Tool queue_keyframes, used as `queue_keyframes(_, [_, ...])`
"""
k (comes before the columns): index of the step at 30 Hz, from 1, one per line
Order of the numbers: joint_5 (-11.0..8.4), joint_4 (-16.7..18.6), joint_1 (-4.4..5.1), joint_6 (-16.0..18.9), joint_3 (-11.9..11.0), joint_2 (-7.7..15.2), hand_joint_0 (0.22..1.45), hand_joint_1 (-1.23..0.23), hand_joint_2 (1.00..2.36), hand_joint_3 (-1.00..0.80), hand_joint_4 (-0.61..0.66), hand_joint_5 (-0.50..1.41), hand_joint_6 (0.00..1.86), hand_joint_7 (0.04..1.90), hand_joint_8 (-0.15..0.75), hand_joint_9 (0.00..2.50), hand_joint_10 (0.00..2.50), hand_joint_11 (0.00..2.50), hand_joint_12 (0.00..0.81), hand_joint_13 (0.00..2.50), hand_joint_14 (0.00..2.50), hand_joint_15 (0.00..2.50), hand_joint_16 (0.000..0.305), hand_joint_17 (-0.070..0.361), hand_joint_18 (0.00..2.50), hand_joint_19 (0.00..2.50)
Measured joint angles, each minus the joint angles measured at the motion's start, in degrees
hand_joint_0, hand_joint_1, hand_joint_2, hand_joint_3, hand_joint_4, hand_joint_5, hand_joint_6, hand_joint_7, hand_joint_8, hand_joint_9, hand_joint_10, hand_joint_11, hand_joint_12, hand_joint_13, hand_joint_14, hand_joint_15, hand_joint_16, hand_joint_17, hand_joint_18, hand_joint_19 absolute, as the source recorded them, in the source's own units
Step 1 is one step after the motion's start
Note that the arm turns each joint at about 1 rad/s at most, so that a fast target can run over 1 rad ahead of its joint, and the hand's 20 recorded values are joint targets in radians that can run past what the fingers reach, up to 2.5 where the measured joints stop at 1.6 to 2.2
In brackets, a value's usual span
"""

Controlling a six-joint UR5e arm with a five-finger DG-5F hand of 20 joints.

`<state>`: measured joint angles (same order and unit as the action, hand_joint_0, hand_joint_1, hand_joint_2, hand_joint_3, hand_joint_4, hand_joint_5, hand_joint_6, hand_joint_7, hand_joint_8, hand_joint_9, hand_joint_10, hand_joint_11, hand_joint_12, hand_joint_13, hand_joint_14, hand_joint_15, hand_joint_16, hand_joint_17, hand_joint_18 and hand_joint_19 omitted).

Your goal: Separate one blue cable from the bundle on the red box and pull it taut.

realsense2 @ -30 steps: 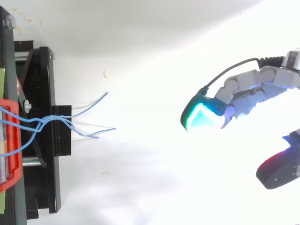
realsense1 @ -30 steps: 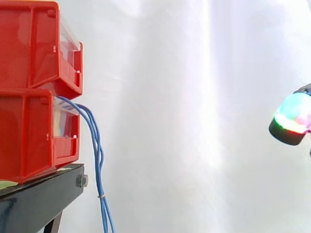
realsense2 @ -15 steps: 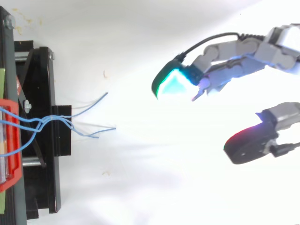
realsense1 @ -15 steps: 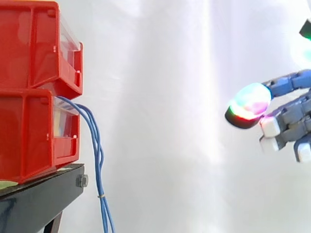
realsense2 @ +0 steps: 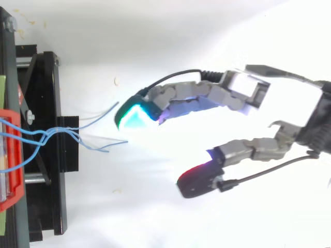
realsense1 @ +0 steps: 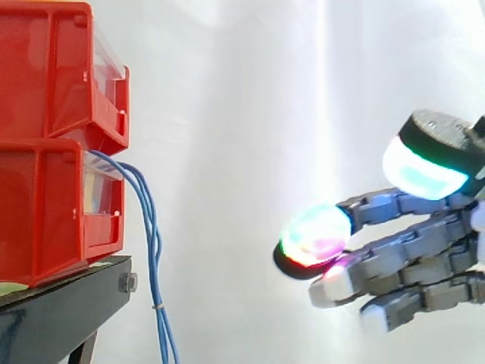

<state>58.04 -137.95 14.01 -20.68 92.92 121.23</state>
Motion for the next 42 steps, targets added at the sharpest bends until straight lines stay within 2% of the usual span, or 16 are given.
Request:
queue_keyframes(10, [-0.13, -1.6, -0.2, 0.8, -7.9, 8.1, 0.54, -0.61, 1.0, -0.5, 0.19, -0.21, 0.5, 0.73, 0.309, 0.52, 0.01, 0.36, 0.348, 0.25, 0.01, 0.21, 0.051, 0.114, 0.32, 0.56])
queue_keyframes(14, [-0.13, -1.9, -0.4, 3.7, -10.8, 11.7, 0.54, -0.6, 1.0, -0.49, 0.19, -0.21, 0.5, 0.73, 0.312, 0.53, 0.01, 0.36, 0.351, 0.28, 0.01, 0.23, 0.051, 0.114, 0.35, 0.57])
queue_keyframes(19, [-0.2, -2.7, -0.46, 5.7, -11.4, 12.6, 0.54, -0.6, 1.0, -0.5, 0.19, -0.21, 0.5, 0.73, 0.316, 0.55, 0.01, 0.36, 0.356, 0.3, 0.01, 0.23, 0.051, 0.114, 0.38, 0.57])
queue_keyframes(24, [-0.4, -2.5, -0.34, 4.8, -11.5, 12.9, 0.54, -0.6, 1.0, -0.49, 0.19, -0.2, 0.5, 0.73, 0.317, 0.55, 0.01, 0.36, 0.356, 0.32, 0.01, 0.23, 0.051, 0.114, 0.38, 0.58])
queue_keyframes(27, [-1.11, -0.9, -0.19, 3.1, -11.6, 14.0, 0.54, -0.6, 1.0, -0.49, 0.19, -0.2, 0.5, 0.73, 0.319, 0.56, 0.01, 0.37, 0.357, 0.32, 0.01, 0.23, 0.051, 0.114, 0.39, 0.58])
queue_keyframes(31, [-2.48, 2.8, -0.21, 2.2, -11.8, 15.6, 0.54, -0.6, 1.0, -0.49, 0.19, -0.2, 0.5, 0.73, 0.32, 0.56, 0.01, 0.36, 0.358, 0.33, 0.01, 0.24, 0.05, 0.113, 0.41, 0.58])
queue_keyframes(35, [-4.0, 4.4, -0.63, 2.3, -11.8, 16.1, 0.55, -0.59, 1.0, -0.49, 0.19, -0.2, 0.5, 0.73, 0.322, 0.57, 0.01, 0.37, 0.36, 0.35, 0.01, 0.25, 0.05, 0.112, 0.42, 0.58])
queue_keyframes(42, [-4.38, 4.7, -2.04, 2.8, -12.8, 16.1, 0.55, -0.59, 1.0, -0.49, 0.19, -0.2, 0.5, 0.73, 0.324, 0.57, 0.01, 0.37, 0.358, 0.37, 0.01, 0.25, 0.05, 0.112, 0.44, 0.59])
